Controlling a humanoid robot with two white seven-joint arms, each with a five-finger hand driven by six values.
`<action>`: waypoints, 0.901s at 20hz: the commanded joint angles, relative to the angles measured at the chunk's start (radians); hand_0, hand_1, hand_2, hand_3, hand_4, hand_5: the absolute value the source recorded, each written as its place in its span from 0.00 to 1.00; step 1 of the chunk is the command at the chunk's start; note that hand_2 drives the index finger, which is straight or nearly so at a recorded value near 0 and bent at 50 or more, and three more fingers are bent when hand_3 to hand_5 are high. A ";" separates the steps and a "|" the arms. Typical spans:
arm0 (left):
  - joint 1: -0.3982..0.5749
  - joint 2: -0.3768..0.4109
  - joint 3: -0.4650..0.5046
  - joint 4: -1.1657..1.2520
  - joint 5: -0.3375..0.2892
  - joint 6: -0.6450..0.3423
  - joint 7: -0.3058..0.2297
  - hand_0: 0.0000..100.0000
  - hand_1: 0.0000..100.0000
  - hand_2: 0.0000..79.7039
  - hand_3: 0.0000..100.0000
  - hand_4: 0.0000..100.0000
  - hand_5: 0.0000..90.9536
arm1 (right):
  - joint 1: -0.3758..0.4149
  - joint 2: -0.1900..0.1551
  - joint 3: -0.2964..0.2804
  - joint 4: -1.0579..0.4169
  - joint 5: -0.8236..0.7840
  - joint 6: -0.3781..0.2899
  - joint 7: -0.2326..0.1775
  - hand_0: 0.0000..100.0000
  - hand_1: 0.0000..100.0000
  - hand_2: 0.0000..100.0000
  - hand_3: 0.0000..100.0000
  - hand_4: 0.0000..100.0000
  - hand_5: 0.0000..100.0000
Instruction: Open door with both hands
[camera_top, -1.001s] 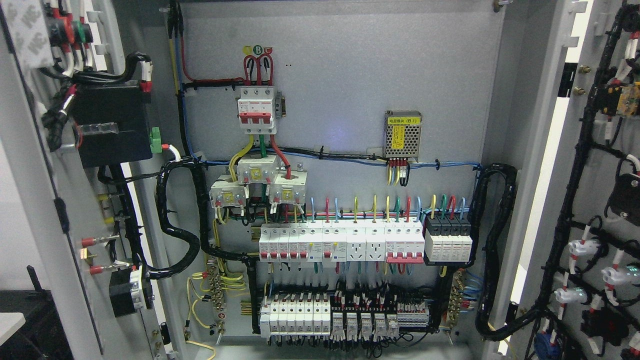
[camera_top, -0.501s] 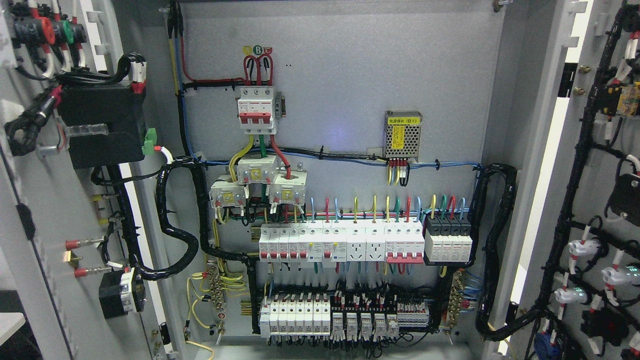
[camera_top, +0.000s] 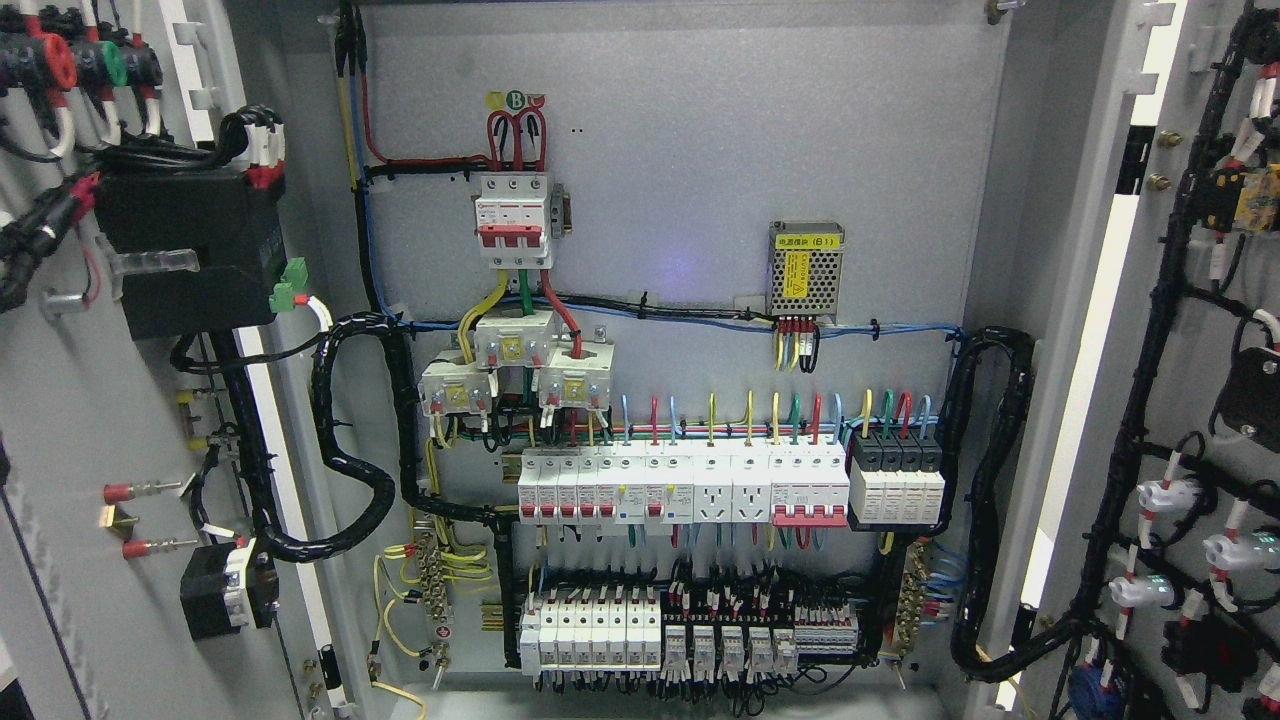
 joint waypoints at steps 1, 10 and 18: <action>0.001 0.000 -0.034 0.005 -0.008 0.001 0.000 0.00 0.00 0.00 0.00 0.03 0.00 | -0.003 0.010 0.025 0.004 0.010 0.002 0.000 0.22 0.00 0.00 0.00 0.00 0.00; 0.001 0.000 -0.035 -0.007 -0.014 0.001 0.000 0.00 0.00 0.00 0.00 0.03 0.00 | -0.004 0.010 0.025 0.004 0.018 0.000 0.000 0.22 0.00 0.00 0.00 0.00 0.00; 0.001 0.000 -0.035 -0.011 -0.014 0.001 0.000 0.00 0.00 0.00 0.00 0.03 0.00 | 0.009 -0.018 -0.057 0.021 0.019 -0.004 0.000 0.22 0.00 0.00 0.00 0.00 0.00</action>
